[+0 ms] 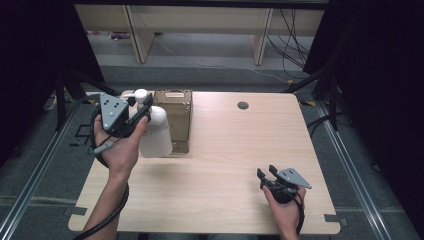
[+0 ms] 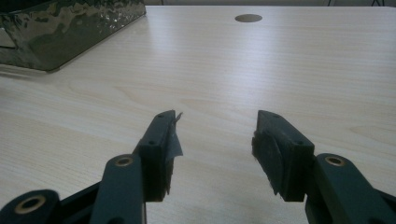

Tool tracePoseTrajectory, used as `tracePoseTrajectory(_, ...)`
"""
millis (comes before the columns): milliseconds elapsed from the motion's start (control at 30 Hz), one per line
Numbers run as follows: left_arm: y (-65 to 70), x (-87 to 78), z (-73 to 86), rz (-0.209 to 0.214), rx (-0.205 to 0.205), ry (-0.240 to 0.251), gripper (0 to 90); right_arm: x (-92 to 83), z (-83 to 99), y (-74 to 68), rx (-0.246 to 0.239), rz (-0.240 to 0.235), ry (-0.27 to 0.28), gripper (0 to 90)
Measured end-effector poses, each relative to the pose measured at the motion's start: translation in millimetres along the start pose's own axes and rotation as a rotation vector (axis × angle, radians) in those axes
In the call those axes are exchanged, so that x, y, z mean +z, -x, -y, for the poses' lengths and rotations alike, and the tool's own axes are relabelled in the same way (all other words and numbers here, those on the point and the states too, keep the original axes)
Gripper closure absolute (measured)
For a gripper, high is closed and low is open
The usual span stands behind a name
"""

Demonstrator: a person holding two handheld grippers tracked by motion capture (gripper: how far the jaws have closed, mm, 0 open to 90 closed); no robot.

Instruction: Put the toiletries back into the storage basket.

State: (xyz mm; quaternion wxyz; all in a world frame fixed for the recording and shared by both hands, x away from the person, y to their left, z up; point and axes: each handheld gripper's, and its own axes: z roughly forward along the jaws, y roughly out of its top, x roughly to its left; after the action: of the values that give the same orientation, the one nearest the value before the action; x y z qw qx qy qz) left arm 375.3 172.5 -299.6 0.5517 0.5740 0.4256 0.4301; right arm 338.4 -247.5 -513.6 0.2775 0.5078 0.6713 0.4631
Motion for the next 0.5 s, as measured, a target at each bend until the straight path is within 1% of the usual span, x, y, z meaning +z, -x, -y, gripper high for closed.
tracePoseTrajectory(133,-2.8,0.8,-2.7,-0.008,0.003,0.004,59.4,0.1,0.2,-0.4,-0.006,-0.001,-0.002,49.8)
tracePoseTrajectory(167,-2.8,0.8,-2.7,-0.008,0.003,0.004,59.4,-0.2,-0.1,-0.9,0.004,-0.004,-0.006,49.8)
tracePoseTrajectory(200,-3.5,1.8,-3.9,-0.009,0.001,0.007,59.4,-0.2,-0.1,-0.7,0.004,-0.004,-0.005,49.8)
tracePoseTrajectory(333,-3.3,3.7,-5.7,-0.004,0.003,0.012,59.4,0.0,0.1,-0.4,-0.005,-0.001,-0.002,49.8)
tracePoseTrajectory(400,-3.2,5.0,-6.9,-0.001,0.003,0.013,59.4,0.1,0.1,-0.4,-0.004,-0.001,-0.003,49.8)
tracePoseTrajectory(433,-3.6,6.3,-7.8,0.001,-0.003,0.014,59.4,-0.2,-0.1,-0.9,0.007,-0.004,-0.004,49.8)
tracePoseTrajectory(500,-4.7,7.7,-8.5,0.003,-0.003,0.012,59.4,0.0,-0.2,-0.4,0.002,-0.002,-0.002,49.8)
